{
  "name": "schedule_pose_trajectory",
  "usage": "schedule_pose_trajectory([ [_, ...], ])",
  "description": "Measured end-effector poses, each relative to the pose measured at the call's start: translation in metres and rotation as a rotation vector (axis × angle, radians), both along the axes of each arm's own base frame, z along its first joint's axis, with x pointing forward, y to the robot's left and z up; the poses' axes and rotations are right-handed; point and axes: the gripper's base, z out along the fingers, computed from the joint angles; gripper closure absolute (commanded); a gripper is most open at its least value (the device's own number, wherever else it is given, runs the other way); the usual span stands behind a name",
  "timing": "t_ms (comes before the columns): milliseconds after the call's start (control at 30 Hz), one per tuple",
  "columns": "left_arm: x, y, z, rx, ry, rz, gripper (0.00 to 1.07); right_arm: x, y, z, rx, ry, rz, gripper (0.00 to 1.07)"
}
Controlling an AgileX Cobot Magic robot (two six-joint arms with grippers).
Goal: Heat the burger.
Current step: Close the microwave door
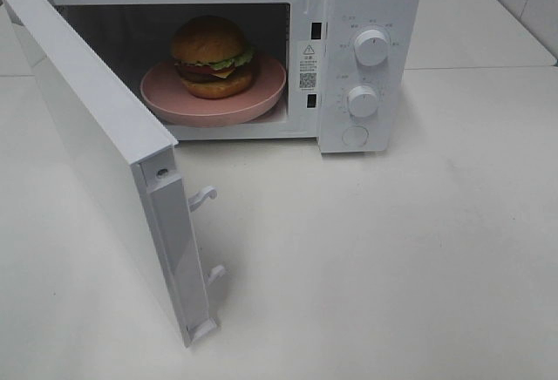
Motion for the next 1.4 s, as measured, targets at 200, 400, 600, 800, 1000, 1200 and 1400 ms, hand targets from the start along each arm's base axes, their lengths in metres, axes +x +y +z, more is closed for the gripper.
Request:
schedule_pose_trajectory([
  [200,0.0,0.0,0.0,0.0,0.0,0.0,0.06,-0.019,-0.004,0.001,0.051,-0.098,-0.059,0.32],
  [400,0.0,0.0,0.0,0.0,0.0,0.0,0.06,-0.032,0.0,0.001,0.134,-0.179,-0.078,0.32],
  [600,0.0,0.0,0.0,0.0,0.0,0.0,0.06,-0.028,0.002,-0.004,0.15,-0.216,-0.094,0.32],
  [800,0.0,0.0,0.0,0.0,0.0,0.0,0.06,-0.028,0.002,-0.003,0.153,-0.228,-0.094,0.32],
  [1000,0.0,0.0,0.0,0.0,0.0,0.0,0.06,-0.028,0.002,-0.003,0.153,-0.228,-0.094,0.33],
  [1200,0.0,0.0,0.0,0.0,0.0,0.0,0.06,-0.028,0.002,-0.003,0.153,-0.228,-0.094,0.33],
  [1400,0.0,0.0,0.0,0.0,0.0,0.0,0.06,-0.028,0.002,-0.003,0.153,-0.228,-0.094,0.33],
])
